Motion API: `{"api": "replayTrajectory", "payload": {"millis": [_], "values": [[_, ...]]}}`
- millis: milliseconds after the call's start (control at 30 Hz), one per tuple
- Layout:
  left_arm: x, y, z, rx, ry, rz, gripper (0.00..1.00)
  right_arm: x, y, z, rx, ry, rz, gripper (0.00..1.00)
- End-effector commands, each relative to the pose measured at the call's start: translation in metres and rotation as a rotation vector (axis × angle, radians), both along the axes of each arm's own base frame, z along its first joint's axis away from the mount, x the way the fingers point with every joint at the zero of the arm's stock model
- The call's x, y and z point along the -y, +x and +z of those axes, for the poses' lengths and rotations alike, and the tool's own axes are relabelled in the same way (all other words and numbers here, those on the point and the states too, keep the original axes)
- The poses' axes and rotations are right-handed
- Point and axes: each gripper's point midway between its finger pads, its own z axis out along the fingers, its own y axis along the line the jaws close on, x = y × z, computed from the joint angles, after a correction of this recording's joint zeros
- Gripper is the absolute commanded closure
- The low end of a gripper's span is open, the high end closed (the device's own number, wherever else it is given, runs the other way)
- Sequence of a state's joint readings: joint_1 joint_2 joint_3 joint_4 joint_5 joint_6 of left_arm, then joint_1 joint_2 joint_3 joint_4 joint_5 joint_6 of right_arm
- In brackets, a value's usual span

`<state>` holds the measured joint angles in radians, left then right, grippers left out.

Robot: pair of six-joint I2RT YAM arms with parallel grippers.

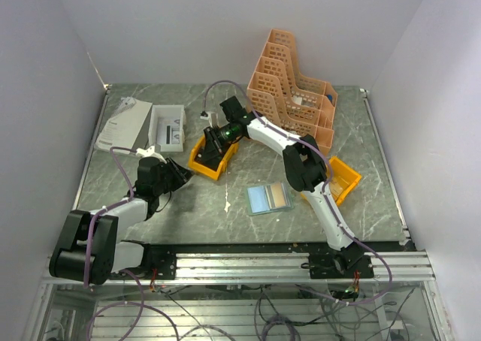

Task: Put the credit cards into the card holder
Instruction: Pick up the credit card from the storage box.

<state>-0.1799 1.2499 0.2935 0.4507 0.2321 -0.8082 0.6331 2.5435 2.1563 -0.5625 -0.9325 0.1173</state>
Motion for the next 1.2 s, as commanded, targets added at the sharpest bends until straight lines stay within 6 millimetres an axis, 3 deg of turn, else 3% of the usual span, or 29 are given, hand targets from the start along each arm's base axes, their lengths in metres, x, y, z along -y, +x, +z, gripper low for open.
{"api": "replayTrajectory", "payload": {"millis": [0,1167], "values": [[-0.003,0.006,0.008,0.031,0.006,0.004,0.62,0.008,0.012,0.02,0.01,0.039,-0.026,0.81],[-0.003,0.008,0.011,0.036,0.01,0.005,0.62,0.019,0.02,0.03,-0.008,0.067,-0.042,0.73]]}}
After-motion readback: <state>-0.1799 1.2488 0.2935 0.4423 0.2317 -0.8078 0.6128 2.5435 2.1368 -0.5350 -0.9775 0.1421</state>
